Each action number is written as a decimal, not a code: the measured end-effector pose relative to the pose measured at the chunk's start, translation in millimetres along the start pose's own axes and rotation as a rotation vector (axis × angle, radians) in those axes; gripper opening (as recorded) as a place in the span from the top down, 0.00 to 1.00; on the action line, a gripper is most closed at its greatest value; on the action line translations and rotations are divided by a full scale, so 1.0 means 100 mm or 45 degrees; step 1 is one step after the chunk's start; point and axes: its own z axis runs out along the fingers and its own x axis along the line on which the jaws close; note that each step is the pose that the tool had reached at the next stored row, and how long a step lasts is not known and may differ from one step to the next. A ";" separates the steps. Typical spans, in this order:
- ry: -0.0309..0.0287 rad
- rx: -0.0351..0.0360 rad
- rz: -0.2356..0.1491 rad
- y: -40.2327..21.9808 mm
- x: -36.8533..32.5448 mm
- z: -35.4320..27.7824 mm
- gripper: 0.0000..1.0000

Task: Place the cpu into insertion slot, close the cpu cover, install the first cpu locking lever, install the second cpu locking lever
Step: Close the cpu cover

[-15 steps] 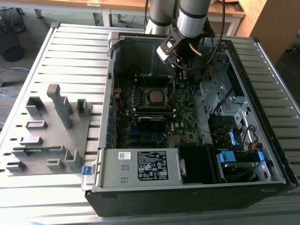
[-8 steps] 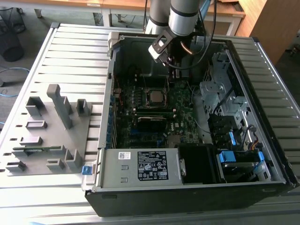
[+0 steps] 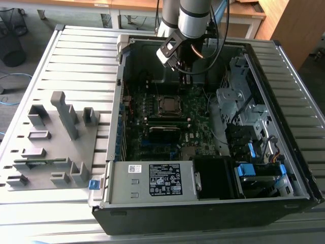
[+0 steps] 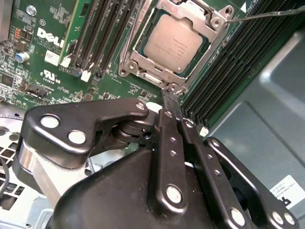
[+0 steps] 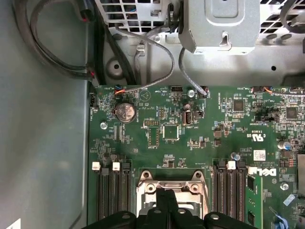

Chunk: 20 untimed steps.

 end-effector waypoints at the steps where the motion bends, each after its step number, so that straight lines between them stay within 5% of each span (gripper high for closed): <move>1: 0.0001 0.0008 0.000 0.000 0.000 0.000 0.90; 9: -0.0002 0.0021 0.000 -0.024 0.005 0.004 0.90; 20: -0.0087 0.0023 0.000 -0.294 0.015 0.091 0.90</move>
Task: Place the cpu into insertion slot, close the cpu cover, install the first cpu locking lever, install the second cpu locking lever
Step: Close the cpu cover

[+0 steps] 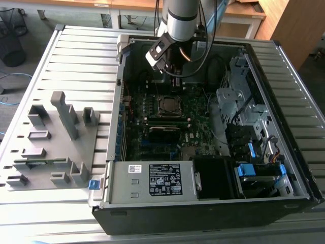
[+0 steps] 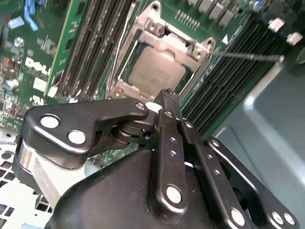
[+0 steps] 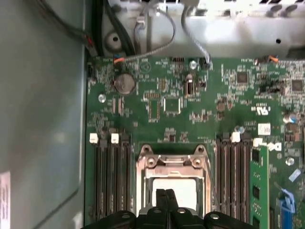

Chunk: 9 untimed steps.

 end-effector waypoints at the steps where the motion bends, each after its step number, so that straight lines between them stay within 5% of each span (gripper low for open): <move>1: -0.0004 0.0001 0.000 -0.015 0.000 0.006 0.90; 9: -0.0022 0.0002 0.000 -0.115 -0.043 0.037 0.90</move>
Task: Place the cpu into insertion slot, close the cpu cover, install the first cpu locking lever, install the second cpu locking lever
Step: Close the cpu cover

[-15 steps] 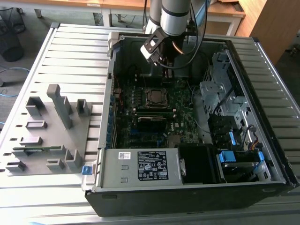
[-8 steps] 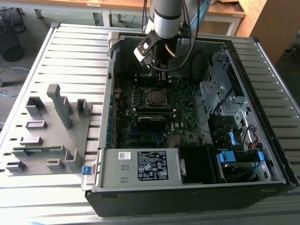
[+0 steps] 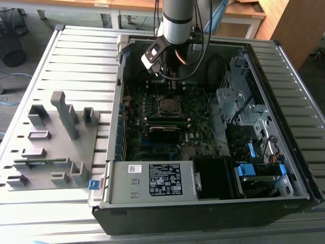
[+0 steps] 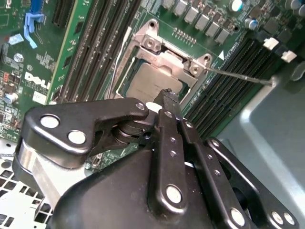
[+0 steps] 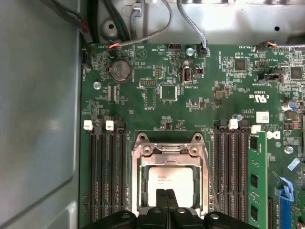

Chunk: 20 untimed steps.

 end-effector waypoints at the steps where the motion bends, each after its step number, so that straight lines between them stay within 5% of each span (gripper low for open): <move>1: -0.0002 -0.0002 0.000 -0.001 -0.002 0.001 0.90; 9: -0.0007 -0.0001 -0.017 -0.002 -0.003 0.001 0.90; 20: 0.0054 -0.0038 -0.257 -0.003 -0.003 0.016 0.90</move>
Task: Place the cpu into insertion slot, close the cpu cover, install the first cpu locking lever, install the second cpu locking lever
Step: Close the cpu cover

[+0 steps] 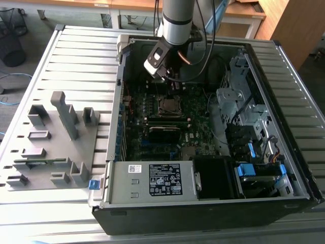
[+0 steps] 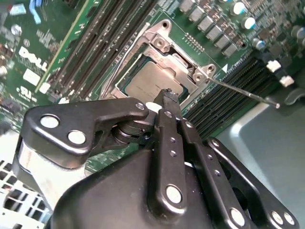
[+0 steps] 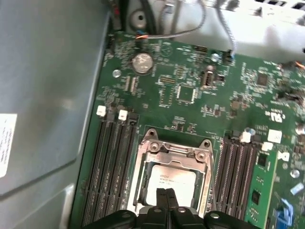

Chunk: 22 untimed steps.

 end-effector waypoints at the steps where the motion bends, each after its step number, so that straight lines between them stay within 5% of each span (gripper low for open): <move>1: 0.0005 -0.0003 -0.023 0.000 0.000 0.001 0.90; 6: 0.0033 -0.0021 -0.136 0.000 0.001 0.006 0.90; 13: 0.0035 -0.0023 -0.149 0.000 0.000 0.006 0.90; 22: 0.0085 -0.0054 -0.354 0.000 0.000 0.015 0.90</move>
